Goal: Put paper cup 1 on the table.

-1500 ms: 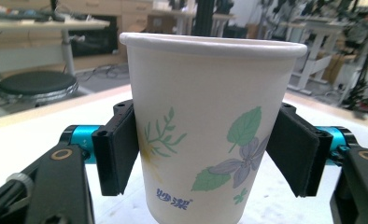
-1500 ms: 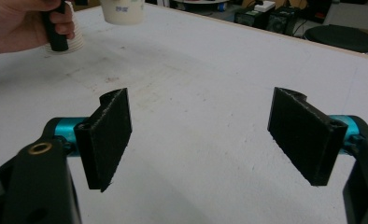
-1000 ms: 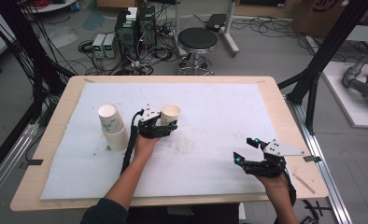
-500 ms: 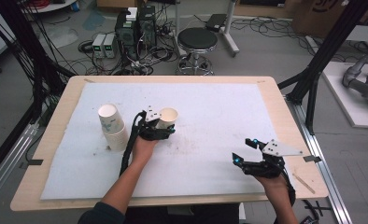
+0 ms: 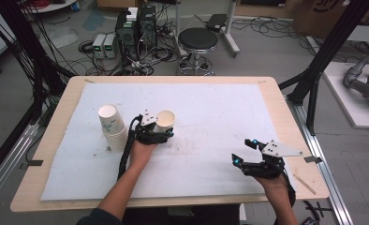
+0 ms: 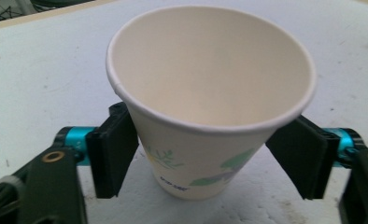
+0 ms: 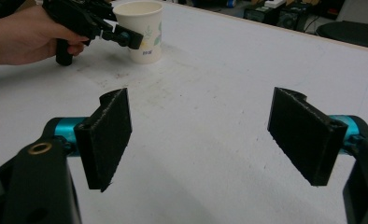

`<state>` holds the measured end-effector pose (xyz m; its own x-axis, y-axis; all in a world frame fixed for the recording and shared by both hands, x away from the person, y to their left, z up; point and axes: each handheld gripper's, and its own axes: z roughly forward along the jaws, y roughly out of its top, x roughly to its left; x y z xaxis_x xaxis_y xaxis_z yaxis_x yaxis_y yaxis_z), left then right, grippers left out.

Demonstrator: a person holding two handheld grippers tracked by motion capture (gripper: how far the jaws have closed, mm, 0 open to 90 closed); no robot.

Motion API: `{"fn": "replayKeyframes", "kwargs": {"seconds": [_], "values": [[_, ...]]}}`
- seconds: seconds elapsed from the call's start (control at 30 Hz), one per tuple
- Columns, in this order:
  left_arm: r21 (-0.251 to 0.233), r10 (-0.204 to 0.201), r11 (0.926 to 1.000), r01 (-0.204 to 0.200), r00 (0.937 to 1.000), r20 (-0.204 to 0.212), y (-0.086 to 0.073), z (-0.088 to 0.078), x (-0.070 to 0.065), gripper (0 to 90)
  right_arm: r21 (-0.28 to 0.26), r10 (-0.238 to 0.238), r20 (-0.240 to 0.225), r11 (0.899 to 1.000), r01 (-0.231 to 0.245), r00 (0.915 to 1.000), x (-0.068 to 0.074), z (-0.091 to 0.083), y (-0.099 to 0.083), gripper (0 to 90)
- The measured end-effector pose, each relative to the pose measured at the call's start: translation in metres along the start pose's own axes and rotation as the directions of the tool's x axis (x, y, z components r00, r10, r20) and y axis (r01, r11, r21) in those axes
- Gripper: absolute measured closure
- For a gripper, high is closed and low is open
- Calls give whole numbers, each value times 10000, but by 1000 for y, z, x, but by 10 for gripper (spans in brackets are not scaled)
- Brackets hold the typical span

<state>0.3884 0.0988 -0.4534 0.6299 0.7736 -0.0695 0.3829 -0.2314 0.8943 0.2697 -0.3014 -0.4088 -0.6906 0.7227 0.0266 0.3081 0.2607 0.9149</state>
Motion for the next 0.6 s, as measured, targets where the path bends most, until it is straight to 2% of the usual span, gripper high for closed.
{"fn": "replayKeyframes", "kwargs": {"seconds": [0.07,0.33,0.4,0.53,0.6], "values": [[52,-192,9998,191,9997,122,-1,-2,-1,199,-4,10,4,10000,-10,10000,0,0,0,221],[-215,-122,9997,129,9995,295,-9,-22,-6,183,24,-43,-7,10000,43,10000,1,0,-1,221],[-112,33,9999,-29,9992,401,-10,-27,-9,180,-3,-36,16,10000,36,10000,1,-1,0,222],[-247,282,9993,-269,9982,529,-14,-40,-17,178,39,-32,-5,10000,32,10000,3,0,1,221],[-241,368,9991,-350,9963,779,-15,-46,-20,179,23,-111,-38,9999,111,9999,4,0,1,222]]}}
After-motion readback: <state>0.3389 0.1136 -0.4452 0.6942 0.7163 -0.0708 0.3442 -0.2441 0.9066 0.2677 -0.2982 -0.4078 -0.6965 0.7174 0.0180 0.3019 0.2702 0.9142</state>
